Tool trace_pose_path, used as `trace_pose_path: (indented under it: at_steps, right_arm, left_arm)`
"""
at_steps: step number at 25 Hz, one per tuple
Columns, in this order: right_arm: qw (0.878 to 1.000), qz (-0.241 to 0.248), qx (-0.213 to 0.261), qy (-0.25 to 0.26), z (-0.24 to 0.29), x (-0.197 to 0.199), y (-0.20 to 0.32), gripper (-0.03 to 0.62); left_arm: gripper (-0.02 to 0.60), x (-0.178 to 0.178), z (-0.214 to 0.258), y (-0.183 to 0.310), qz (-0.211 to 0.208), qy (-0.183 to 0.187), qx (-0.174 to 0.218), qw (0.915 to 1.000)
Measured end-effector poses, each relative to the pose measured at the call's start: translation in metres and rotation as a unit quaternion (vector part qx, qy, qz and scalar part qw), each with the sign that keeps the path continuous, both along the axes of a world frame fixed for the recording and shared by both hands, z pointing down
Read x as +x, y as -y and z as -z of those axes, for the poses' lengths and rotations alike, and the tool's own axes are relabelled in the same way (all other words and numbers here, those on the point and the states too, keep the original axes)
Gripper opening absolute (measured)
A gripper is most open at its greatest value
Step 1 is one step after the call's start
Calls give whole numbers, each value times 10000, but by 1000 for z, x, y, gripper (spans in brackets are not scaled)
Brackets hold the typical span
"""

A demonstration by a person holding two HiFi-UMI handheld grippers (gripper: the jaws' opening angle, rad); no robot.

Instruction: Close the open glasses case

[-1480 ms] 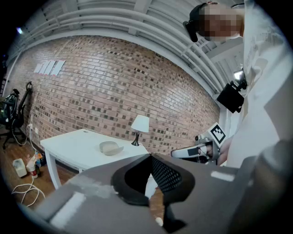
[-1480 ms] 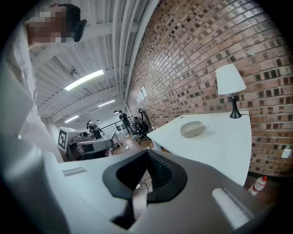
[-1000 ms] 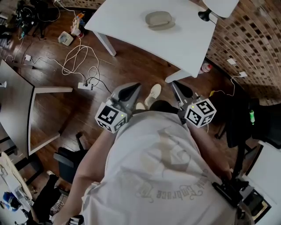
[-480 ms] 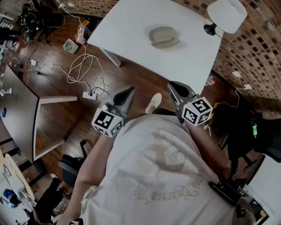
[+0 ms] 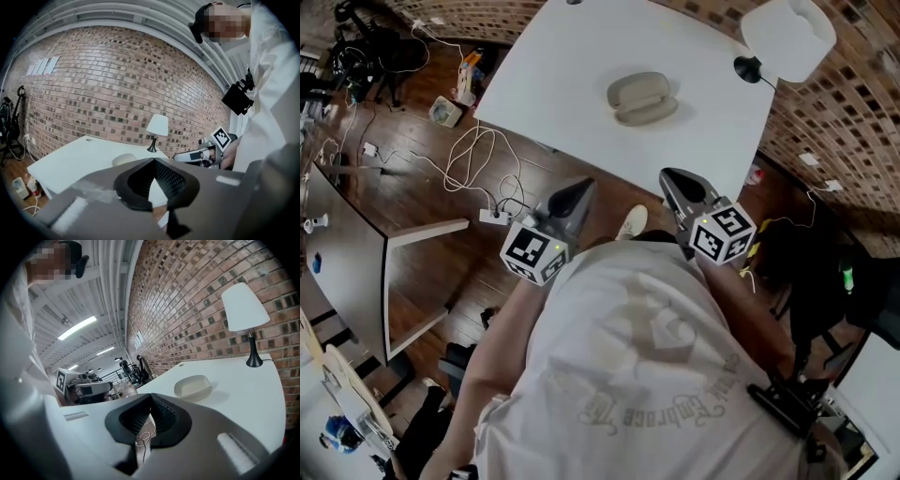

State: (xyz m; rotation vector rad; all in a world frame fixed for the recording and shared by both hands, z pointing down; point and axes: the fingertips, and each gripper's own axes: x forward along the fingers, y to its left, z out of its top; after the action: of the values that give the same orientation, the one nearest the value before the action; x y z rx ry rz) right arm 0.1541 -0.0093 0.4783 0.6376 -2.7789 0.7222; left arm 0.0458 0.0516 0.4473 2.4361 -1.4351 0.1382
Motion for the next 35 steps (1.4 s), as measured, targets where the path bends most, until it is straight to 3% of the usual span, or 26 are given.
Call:
trace_pose_path:
  at_steps: [8,19,28,35]
  right_arm:
    - [9999,-77,-109,49,-6,0,47,8]
    - [9990,-438,-62,12,-7,-14,64,8]
    - [9923,-1223,138,-159,0,-42,87,9]
    - [9785,-2042,-11,-300,0,-52,96,8]
  left_arm:
    - [2,4,2,51,-69,207,30,9998]
    - [2,-19,3,84,-274,211,-37,9994]
    - [2,-49,-7,124,-1113,9,-119,9937]
    - [2,-65,-6,155,-1878,-83,-81,9821]
